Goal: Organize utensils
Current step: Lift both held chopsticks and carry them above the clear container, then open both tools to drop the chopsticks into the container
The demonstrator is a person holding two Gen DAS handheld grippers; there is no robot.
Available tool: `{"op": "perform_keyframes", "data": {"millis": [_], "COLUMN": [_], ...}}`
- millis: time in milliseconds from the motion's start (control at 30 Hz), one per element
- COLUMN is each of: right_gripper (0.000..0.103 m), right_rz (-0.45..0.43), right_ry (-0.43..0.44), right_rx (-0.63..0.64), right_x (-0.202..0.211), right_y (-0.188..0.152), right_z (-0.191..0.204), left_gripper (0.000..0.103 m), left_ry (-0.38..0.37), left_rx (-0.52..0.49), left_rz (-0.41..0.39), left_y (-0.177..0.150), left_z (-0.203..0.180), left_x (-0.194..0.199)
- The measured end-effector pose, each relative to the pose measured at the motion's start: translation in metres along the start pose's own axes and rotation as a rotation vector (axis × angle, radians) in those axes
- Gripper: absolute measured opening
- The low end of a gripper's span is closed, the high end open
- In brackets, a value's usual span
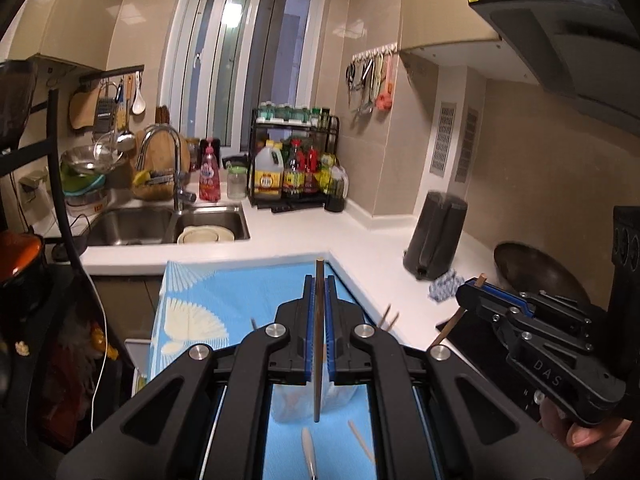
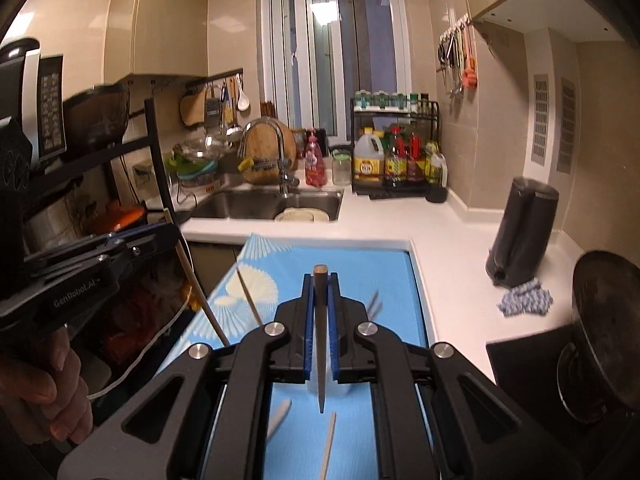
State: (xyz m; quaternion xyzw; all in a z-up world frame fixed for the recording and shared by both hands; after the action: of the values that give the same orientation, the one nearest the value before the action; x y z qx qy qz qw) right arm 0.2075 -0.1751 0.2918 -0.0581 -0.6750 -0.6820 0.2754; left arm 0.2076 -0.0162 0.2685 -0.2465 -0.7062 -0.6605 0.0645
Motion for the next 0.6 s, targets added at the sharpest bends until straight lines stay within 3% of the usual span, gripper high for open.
{"op": "perform_keyframes", "data": {"millis": [100,233,600], "right_gripper": [0.006,0.006,0.008], "right_rz": [-0.051,-0.051,0.105], "right_ry": [0.004,-0.006,-0.030], "right_rx": [0.003,0.011,-0.026], "right_x": [-0.004,-0.028,-0.111], "right_y": [0.027,0.036,-0.027], "right_z": [0.003,0.004,-0.010], "left_gripper": [0.005,0.005,0.005], "left_ry": [0.011,0.012,-0.008], "left_rx": [-0.010,-0.005,-0.030], "left_rz": [-0.054,-0.059,0.147], "left_y": [0.028,0.040,-0.035], "left_z": [0.000,0.005,0.012], "left_x": [0.000,-0.020,-0.105]}}
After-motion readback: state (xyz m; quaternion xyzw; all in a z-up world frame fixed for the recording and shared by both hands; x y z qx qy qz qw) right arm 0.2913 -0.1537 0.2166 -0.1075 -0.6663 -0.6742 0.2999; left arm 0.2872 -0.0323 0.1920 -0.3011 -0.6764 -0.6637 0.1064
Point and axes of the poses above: each gripper's, at about its wrist camera, not at the fingertips, and x roughly against the way its jaws point, z to its left, y to its top, the point moved 4 cm from there along -x, roughly the way its jaws point, and after that the axes turned 3 degrees about z, right-handed, at the moved point
